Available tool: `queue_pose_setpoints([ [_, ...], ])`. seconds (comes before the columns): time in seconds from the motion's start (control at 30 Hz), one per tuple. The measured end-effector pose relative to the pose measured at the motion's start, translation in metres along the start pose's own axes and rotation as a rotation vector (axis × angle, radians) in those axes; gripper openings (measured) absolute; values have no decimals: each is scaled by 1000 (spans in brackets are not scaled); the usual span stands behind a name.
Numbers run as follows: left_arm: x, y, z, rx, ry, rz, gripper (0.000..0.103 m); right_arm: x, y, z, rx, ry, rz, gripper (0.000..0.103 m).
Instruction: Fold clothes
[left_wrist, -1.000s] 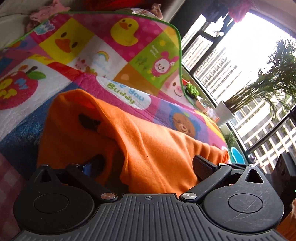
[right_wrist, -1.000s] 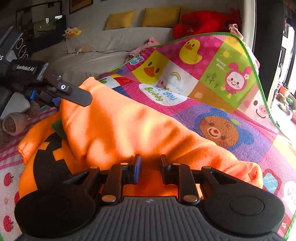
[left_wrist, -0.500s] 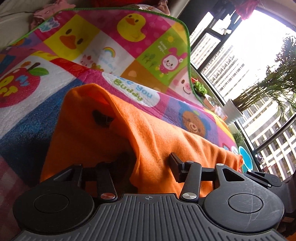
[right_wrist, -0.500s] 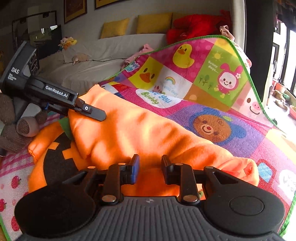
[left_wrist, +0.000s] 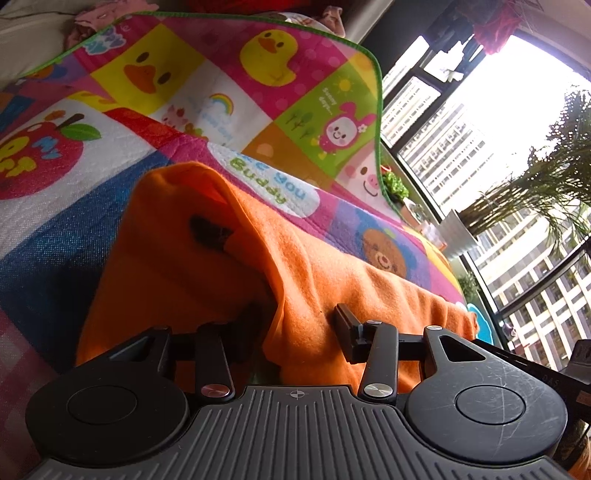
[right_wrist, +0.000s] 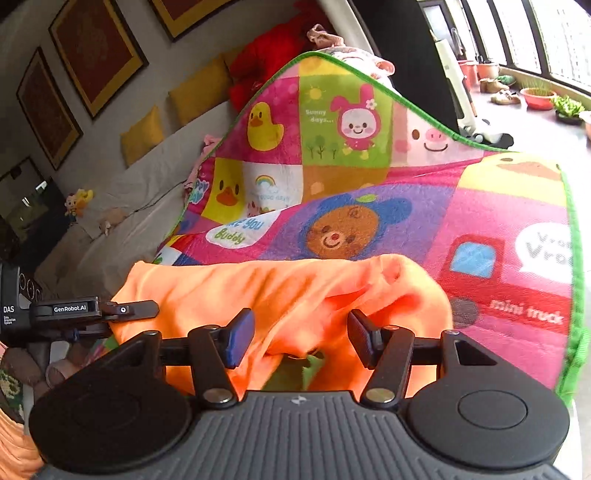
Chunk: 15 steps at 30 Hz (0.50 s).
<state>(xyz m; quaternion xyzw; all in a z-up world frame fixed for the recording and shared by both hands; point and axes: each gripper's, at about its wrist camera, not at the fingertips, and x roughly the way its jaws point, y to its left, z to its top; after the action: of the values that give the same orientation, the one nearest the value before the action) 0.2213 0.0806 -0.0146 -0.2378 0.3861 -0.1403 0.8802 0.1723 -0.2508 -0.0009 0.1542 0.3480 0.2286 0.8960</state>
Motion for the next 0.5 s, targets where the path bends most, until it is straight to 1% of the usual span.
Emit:
queue_pose_setpoints([
  [0.03,-3,-3,1,6,-6,0,38,5,8,0,-16,8,10,25],
  [0.07,-6,-5,2,12,-12,0,32,7,17,0,-44,10,10,22],
  [0.1,-11,-8,4,20,-22,-3,30,2,29,1,-85,-4,10,19],
  [0.13,-17,-11,4,29,-34,-9,25,-6,40,1,-132,-25,12,16],
  [0.17,-24,-13,5,38,-47,-17,16,-14,52,2,-180,-46,15,15],
  [0.2,-33,-15,4,42,-57,-31,15,-25,62,2,-209,-68,25,10],
  [0.33,-71,-30,-6,90,-101,-85,15,-78,86,-2,-265,-135,64,8],
  [0.43,-96,-41,-23,137,-112,-120,15,-106,94,-19,-276,-146,86,6],
  [0.5,-108,-47,-37,168,-104,-138,15,-116,95,-33,-278,-134,86,6],
])
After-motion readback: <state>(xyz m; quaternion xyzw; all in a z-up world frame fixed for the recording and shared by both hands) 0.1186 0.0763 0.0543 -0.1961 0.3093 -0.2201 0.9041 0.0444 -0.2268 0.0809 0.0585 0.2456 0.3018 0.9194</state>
